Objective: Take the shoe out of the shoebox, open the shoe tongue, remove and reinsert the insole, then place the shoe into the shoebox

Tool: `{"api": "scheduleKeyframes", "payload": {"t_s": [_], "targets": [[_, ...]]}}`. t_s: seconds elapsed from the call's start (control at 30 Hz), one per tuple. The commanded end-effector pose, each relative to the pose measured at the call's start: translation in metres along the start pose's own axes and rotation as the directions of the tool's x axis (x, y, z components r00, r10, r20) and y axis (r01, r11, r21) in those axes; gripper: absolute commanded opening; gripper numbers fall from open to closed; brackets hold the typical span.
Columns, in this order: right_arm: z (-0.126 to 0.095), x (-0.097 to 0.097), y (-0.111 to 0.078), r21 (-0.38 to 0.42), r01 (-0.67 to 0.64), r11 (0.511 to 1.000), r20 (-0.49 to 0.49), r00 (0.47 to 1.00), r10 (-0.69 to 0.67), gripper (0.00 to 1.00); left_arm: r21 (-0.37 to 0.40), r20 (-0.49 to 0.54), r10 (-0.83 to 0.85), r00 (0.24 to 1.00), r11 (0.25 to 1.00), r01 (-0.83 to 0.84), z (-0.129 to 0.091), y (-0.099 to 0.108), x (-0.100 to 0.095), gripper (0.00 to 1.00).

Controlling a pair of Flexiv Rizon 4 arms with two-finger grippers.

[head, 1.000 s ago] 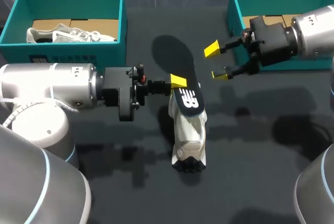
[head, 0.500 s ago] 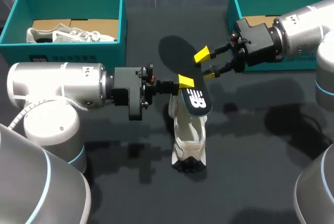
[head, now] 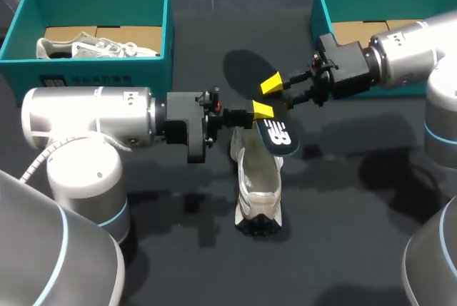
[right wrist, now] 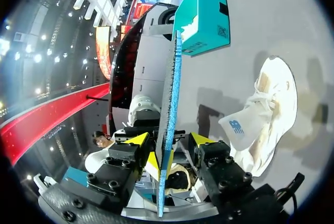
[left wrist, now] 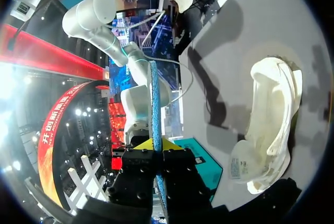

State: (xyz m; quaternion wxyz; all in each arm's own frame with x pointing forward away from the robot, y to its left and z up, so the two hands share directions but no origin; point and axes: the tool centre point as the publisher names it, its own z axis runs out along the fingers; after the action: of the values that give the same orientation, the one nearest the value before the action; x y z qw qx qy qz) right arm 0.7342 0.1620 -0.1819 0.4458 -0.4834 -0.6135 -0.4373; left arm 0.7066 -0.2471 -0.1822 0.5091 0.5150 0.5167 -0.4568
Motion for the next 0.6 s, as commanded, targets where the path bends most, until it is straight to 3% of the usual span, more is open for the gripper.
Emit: {"api": "scheduleKeyframes", "payload": {"t_s": [0.03, 0.33, 0.6], "targets": [[0.0055, 0.0005, -0.0054, -0.011, 0.003, 1.0, -0.006, 1.0, -0.003, 0.46, -0.002, -0.006, 0.0, 1.0, 1.0, 0.0, 0.0067, 0.0014, 0.0015, 0.0], [0.0106, 0.0, -0.007, -0.024, 0.008, 1.0, -0.021, 1.0, -0.009, 0.39, 0.001, -0.014, 0.005, 1.0, 1.0, -0.005, 0.0096, -0.001, 0.0039, 0.0], [0.0118, -0.0006, -0.0084, -0.028, 0.006, 1.0, -0.028, 1.0, -0.006, 0.24, 0.003, -0.013, 0.01, 1.0, 1.0, -0.01, 0.0102, -0.0016, 0.0039, 0.0]]}}
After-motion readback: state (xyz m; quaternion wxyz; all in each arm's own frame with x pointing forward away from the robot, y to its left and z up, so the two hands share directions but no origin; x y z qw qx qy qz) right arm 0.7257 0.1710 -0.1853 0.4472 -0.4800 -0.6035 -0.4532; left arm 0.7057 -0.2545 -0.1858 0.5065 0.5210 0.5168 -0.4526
